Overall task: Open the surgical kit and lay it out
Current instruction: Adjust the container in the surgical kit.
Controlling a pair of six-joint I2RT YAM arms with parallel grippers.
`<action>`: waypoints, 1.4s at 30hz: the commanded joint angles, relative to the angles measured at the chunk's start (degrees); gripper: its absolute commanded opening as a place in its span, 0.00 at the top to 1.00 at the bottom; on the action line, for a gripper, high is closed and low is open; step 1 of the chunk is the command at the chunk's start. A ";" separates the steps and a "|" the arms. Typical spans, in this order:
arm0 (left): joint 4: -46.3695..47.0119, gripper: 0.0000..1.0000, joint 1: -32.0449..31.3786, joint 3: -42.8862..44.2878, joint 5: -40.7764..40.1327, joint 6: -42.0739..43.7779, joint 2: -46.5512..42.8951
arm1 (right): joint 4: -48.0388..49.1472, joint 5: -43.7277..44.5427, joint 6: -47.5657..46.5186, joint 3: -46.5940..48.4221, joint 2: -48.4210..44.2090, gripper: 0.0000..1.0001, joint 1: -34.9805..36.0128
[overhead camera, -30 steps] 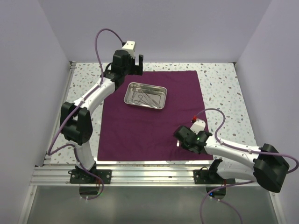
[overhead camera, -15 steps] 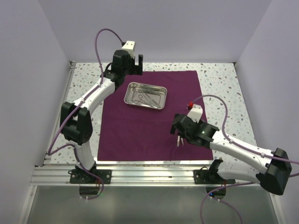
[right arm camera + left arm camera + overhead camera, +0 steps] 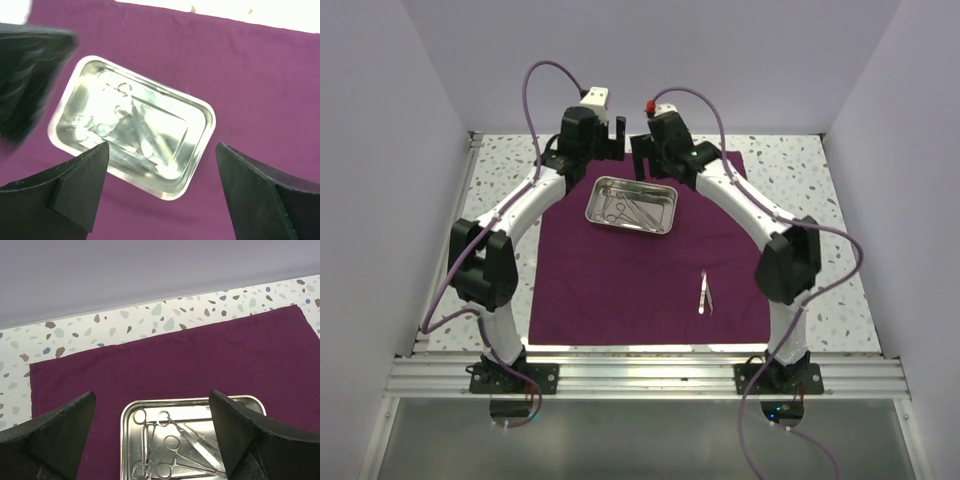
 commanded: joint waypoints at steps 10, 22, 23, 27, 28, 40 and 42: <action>1.25 0.00 0.14 1.70 -0.97 1.14 -0.48 | -11.00 -23.49 -19.69 18.68 22.52 0.15 -7.38; 0.90 0.01 0.66 4.08 -0.79 1.41 3.30 | -10.74 -27.27 -19.43 22.65 30.08 0.15 -8.26; 0.81 0.00 0.75 4.17 -0.71 1.41 3.39 | -10.73 -27.36 -19.34 23.00 30.78 0.15 -8.35; 0.81 0.01 1.01 4.25 -0.62 1.41 3.65 | -10.74 -26.31 -19.69 23.70 32.63 0.15 -8.70; 0.81 0.01 1.10 4.08 -0.62 1.41 3.65 | -10.73 -25.78 -19.78 23.88 32.90 0.15 -8.70; 0.99 0.00 1.45 4.17 0.09 1.32 4.00 | -7.13 -14.62 -23.12 20.19 33.78 0.14 -8.79; 0.90 0.01 1.45 4.34 0.09 1.32 4.00 | -7.04 -13.83 -23.29 20.45 33.87 0.15 -8.79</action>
